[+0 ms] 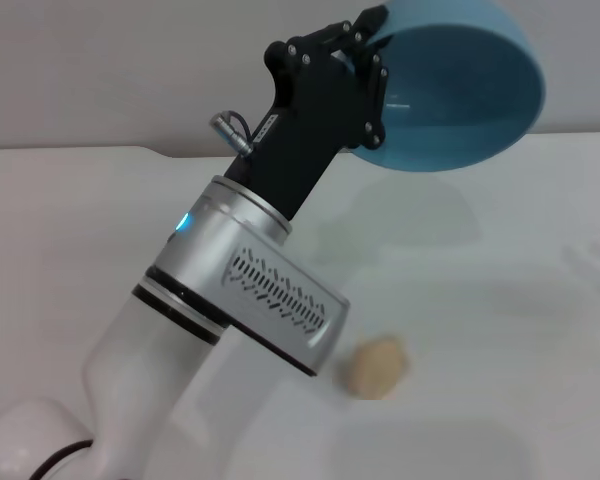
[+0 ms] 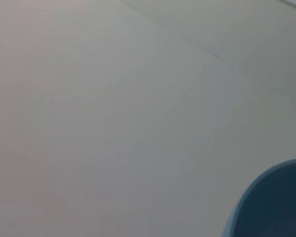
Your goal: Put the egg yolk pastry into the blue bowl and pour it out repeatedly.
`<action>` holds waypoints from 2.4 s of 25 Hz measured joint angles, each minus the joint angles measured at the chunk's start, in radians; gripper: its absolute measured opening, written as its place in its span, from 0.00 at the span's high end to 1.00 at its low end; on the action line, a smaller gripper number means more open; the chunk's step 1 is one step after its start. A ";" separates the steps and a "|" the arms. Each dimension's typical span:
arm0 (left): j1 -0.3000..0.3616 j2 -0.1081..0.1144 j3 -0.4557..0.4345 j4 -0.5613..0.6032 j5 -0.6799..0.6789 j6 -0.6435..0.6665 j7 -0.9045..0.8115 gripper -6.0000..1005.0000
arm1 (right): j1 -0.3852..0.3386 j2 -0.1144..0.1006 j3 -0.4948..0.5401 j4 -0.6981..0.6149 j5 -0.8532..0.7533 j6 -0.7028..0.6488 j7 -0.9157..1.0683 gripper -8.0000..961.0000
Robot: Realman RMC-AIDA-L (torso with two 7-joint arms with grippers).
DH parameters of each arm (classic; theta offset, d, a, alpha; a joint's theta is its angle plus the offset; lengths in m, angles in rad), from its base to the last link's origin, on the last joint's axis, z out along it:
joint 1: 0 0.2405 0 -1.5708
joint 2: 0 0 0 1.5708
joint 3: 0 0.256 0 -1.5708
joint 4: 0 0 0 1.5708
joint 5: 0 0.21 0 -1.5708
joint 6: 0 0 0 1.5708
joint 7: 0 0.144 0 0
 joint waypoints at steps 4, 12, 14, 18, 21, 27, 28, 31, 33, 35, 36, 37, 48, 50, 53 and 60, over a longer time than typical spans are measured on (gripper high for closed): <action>-0.021 0.000 0.011 -0.004 -0.039 -0.009 0.007 0.98 | 0.007 0.000 -0.005 0.010 0.000 -0.013 0.000 0.50; -0.040 0.004 -0.186 0.113 -0.405 -0.385 0.054 0.98 | 0.026 -0.004 -0.093 0.020 -0.013 -0.110 0.001 0.51; -0.040 0.004 -0.241 0.128 -0.451 -0.477 0.075 0.98 | 0.030 -0.005 -0.117 0.019 -0.019 -0.113 0.001 0.51; -0.041 0.011 -0.455 0.142 -0.627 -0.830 0.128 0.98 | 0.062 -0.006 -0.220 0.017 -0.061 -0.115 0.006 0.51; -0.036 0.016 -0.634 0.115 -0.696 -1.095 0.120 0.98 | 0.096 -0.008 -0.302 0.017 -0.106 -0.117 0.025 0.52; -0.038 0.033 -0.971 0.000 -0.602 -1.578 -0.091 0.98 | 0.191 -0.013 -0.480 -0.012 -0.270 -0.118 0.180 0.52; -0.040 0.034 -1.062 -0.015 -0.469 -1.680 -0.194 0.98 | 0.191 -0.013 -0.480 -0.012 -0.270 -0.118 0.180 0.52; -0.037 0.030 -1.150 0.001 -0.292 -1.789 -0.322 0.98 | 0.239 -0.013 -0.541 -0.018 -0.350 -0.111 0.244 0.52; -0.035 0.030 -1.168 0.010 -0.247 -1.821 -0.358 0.98 | 0.262 -0.013 -0.569 -0.020 -0.379 -0.109 0.265 0.53; -0.031 0.030 -1.190 0.027 -0.186 -1.874 -0.414 0.98 | 0.280 -0.013 -0.595 -0.021 -0.391 -0.103 0.272 0.53; -0.028 0.030 -1.196 0.036 -0.169 -1.893 -0.432 0.98 | 0.288 -0.013 -0.608 -0.020 -0.393 -0.097 0.274 0.53; -0.025 0.030 -1.201 0.047 -0.157 -1.910 -0.446 0.98 | 0.294 -0.012 -0.623 -0.016 -0.395 -0.087 0.275 0.53; -0.003 0.025 -1.197 0.102 -0.141 -1.955 -0.459 0.98 | 0.351 -0.003 -0.872 0.108 -0.398 0.129 0.307 0.54; -0.004 0.025 -1.197 0.103 -0.141 -1.956 -0.459 0.98 | 0.355 -0.003 -0.884 0.127 -0.396 0.159 0.308 0.54; -0.009 0.025 -1.197 0.105 -0.141 -1.961 -0.459 0.98 | 0.356 -0.001 -0.910 0.143 -0.385 0.204 0.308 0.54; -0.011 0.025 -1.200 0.110 -0.141 -1.976 -0.459 0.98 | 0.375 0.000 -0.988 0.216 -0.294 0.321 0.305 0.55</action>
